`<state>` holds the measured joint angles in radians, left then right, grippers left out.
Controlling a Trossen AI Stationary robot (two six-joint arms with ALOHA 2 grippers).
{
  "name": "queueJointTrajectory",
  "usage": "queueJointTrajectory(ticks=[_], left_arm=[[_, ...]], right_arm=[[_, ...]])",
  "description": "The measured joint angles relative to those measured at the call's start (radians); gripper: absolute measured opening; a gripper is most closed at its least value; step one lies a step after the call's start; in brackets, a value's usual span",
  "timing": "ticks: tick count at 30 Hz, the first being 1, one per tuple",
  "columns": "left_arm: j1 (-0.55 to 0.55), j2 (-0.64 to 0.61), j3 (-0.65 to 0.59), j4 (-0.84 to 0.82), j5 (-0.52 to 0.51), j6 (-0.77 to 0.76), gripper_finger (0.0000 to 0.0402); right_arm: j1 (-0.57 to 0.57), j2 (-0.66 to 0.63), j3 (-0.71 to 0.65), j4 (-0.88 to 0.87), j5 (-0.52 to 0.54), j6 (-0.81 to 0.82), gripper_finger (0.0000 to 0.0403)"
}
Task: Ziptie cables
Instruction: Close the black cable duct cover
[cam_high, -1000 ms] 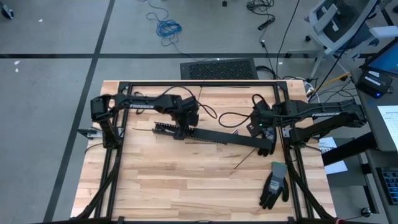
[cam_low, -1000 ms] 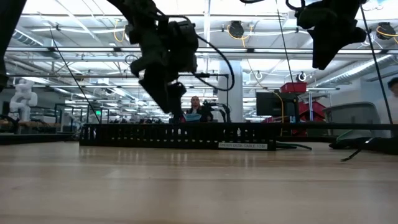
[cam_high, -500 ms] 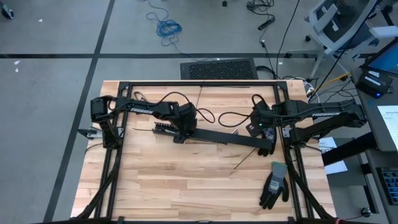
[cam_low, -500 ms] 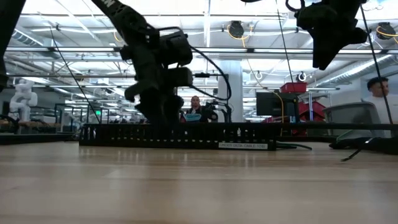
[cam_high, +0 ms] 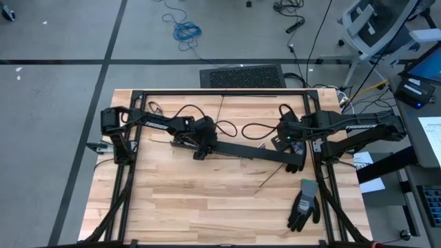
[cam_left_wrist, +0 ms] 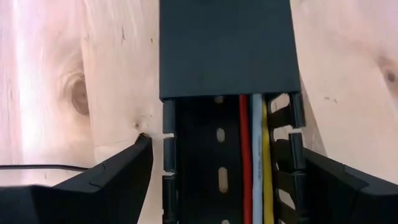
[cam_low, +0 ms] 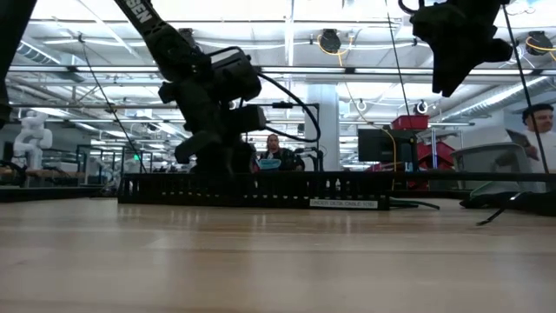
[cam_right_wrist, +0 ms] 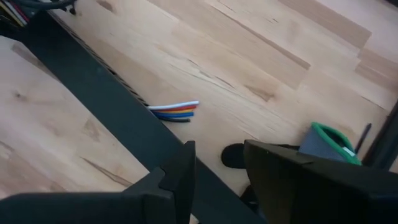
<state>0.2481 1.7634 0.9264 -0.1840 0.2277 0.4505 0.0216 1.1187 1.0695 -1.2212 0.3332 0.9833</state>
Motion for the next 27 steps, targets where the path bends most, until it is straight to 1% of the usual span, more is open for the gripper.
queueJointTrajectory(ticks=[3, 8, 16, 21, 23, 27], left_arm=[[0.000, 0.000, 0.000, 0.008, 0.004, -0.025, 0.0329], [0.000, 0.003, 0.000, 0.043, 0.006, -0.023, 0.0329], [0.016, 0.057, 0.005, 0.076, 0.033, -0.028, 0.0329], [0.018, 0.074, 0.006, 0.078, 0.050, -0.032, 0.0328], [0.023, 0.075, 0.005, 0.081, 0.061, -0.030, 0.0324], [0.034, 0.076, 0.005, 0.078, 0.071, -0.029, 0.0305]], right_arm=[[0.000, 0.000, 0.000, 0.024, 0.000, 0.000, 0.0128], [0.000, 0.000, 0.000, 0.050, 0.000, 0.000, 0.0128], [0.000, 0.000, 0.000, 0.071, -0.001, 0.000, 0.0128], [0.000, 0.000, 0.000, 0.073, -0.033, 0.000, 0.0128], [0.000, 0.000, 0.000, 0.073, -0.051, 0.000, 0.0128], [0.000, 0.000, 0.000, 0.074, -0.052, 0.004, 0.0128]])
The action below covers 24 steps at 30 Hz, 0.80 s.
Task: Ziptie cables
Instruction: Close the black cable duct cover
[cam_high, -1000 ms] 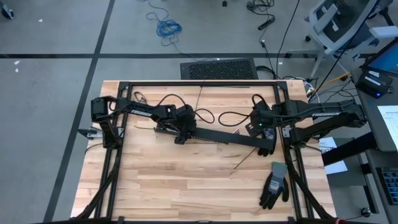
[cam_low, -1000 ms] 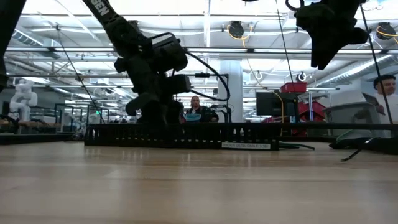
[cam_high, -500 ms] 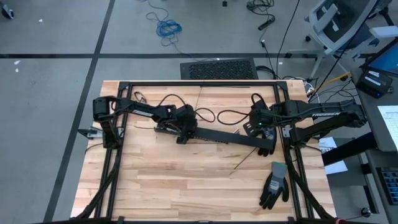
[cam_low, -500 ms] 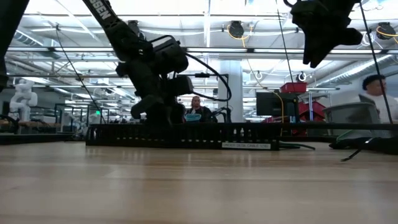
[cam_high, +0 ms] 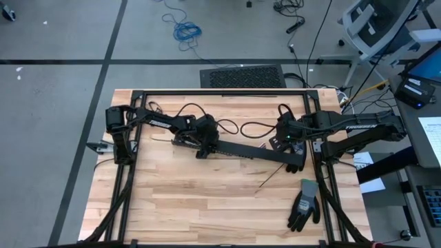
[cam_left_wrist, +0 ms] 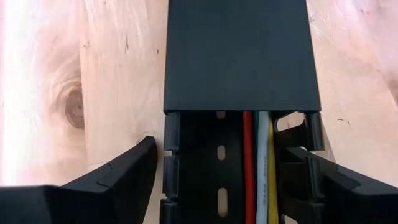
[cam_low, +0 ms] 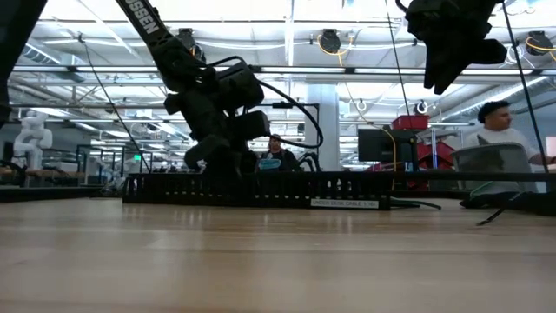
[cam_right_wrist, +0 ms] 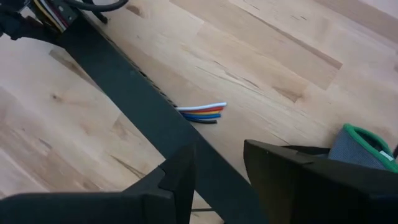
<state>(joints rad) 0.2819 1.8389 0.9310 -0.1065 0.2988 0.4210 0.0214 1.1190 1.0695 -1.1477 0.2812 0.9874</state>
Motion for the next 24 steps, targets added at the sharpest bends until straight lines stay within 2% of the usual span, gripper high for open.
queueJointTrajectory(ticks=[13, 24], left_arm=[[0.006, 0.001, -0.002, -0.007, 0.014, 0.004, 0.0261], [0.005, 0.002, -0.002, -0.012, 0.009, 0.005, 0.0252]], right_arm=[[0.000, 0.000, 0.000, 0.000, 0.000, 0.000, 0.0128], [0.000, 0.000, 0.000, -0.002, -0.002, 0.019, 0.0128]])
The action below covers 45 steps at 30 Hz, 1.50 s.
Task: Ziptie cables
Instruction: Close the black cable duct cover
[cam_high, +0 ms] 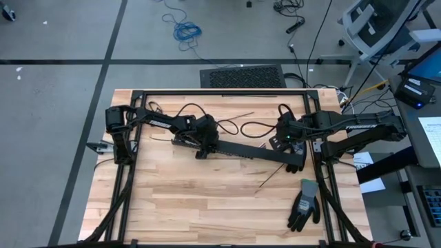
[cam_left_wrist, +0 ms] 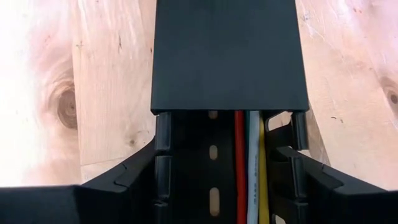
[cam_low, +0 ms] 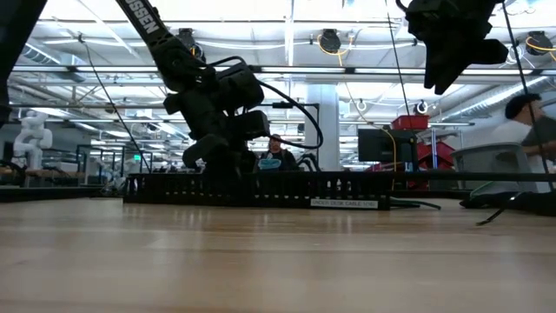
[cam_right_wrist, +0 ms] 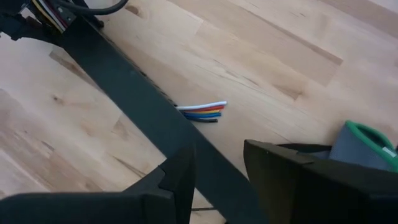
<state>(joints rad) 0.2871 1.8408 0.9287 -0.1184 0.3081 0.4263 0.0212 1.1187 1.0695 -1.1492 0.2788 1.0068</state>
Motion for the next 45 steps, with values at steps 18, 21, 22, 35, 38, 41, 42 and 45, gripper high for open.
queueJointTrajectory(ticks=[18, 21, 22, 35, 38, 41, 42, 45], left_arm=[[0.037, 0.000, 0.000, -0.074, 0.000, 0.003, 0.0251], [0.039, 0.000, 0.000, -0.080, -0.001, 0.003, 0.0251], [0.040, 0.000, 0.000, -0.082, -0.001, 0.003, 0.0251], [0.040, 0.000, 0.000, -0.084, -0.003, 0.002, 0.0251], [0.040, 0.000, 0.000, -0.083, -0.002, 0.002, 0.0251], [0.040, 0.000, 0.000, -0.081, -0.002, 0.002, 0.0251], [0.040, 0.000, -0.001, -0.081, -0.002, 0.002, 0.0251], [0.040, 0.000, -0.001, -0.080, -0.002, 0.001, 0.0251]], right_arm=[[0.045, 0.227, -0.156, -0.277, -0.340, 0.257, 0.0072], [0.047, 0.256, -0.200, -0.264, -0.341, 0.325, 0.0059], [0.046, 0.265, -0.214, -0.260, -0.339, 0.345, 0.0055], [0.033, 0.277, -0.331, -0.198, -0.232, 0.668, 0.0008], [0.014, 0.277, -0.331, -0.197, -0.231, 0.667, 0.0002], [0.000, 0.277, -0.331, -0.197, -0.231, 0.675, 0.0000], [-0.004, 0.277, -0.331, -0.195, -0.231, 0.677, 0.0000], [-0.019, 0.277, -0.328, -0.182, -0.242, 0.676, 0.0000]])
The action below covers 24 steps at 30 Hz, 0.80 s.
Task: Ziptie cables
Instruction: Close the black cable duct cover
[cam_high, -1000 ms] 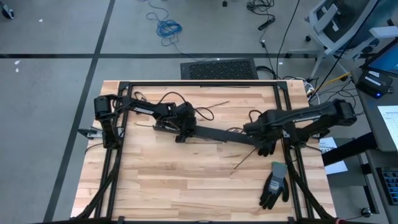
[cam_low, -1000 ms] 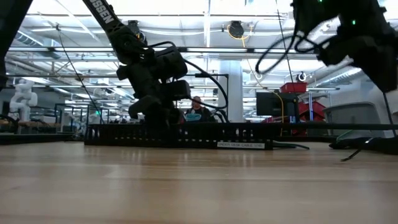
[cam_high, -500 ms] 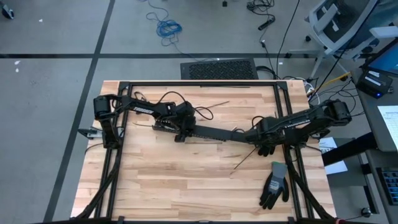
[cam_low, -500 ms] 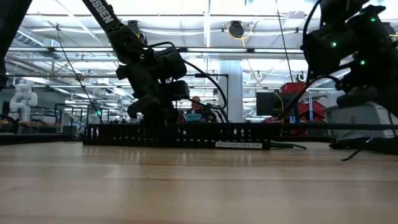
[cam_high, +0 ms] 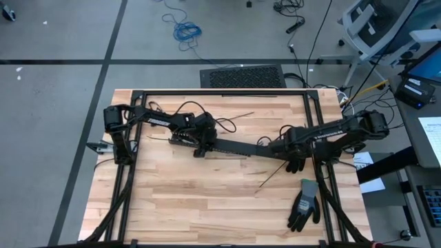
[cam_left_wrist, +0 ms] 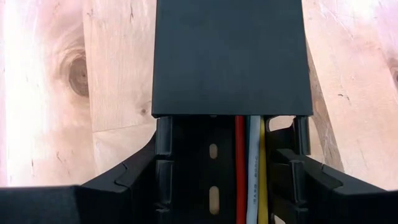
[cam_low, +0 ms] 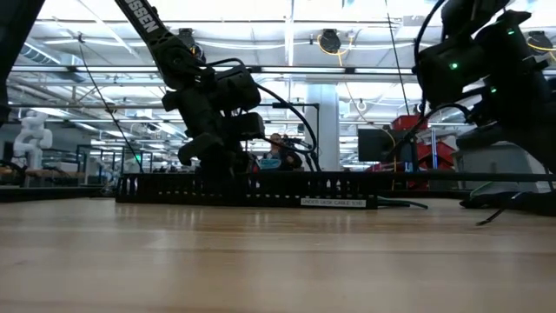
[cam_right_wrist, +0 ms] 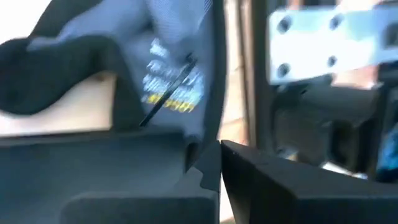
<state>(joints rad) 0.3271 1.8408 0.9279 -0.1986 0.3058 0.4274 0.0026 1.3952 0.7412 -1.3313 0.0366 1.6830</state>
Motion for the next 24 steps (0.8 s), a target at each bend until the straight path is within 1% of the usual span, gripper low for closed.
queueJointTrajectory(ticks=[3, 7, 12, 15, 19, 24], left_arm=[[0.000, 0.000, 0.000, 0.000, 0.000, -0.001, 0.0251], [0.001, 0.001, -0.001, -0.018, -0.014, 0.001, 0.0251], [0.001, 0.001, 0.000, -0.035, -0.022, 0.005, 0.0251], [0.002, 0.001, 0.000, -0.044, -0.023, 0.008, 0.0251], [0.003, 0.000, -0.001, -0.054, -0.024, 0.020, 0.0251], [0.003, 0.000, -0.002, -0.053, -0.027, 0.028, 0.0251]], right_arm=[[-0.017, 0.000, 0.008, 0.044, -0.035, -0.008, 0.0000], [-0.017, 0.005, 0.006, 0.104, -0.031, 0.021, 0.0000], [-0.008, 0.009, 0.009, 0.091, -0.021, 0.069, 0.0000], [-0.008, 0.009, 0.008, 0.118, -0.038, 0.064, 0.0000], [-0.007, 0.010, 0.007, 0.140, -0.038, 0.107, 0.0000], [-0.007, 0.009, 0.029, 0.136, -0.037, 0.109, 0.0000]])
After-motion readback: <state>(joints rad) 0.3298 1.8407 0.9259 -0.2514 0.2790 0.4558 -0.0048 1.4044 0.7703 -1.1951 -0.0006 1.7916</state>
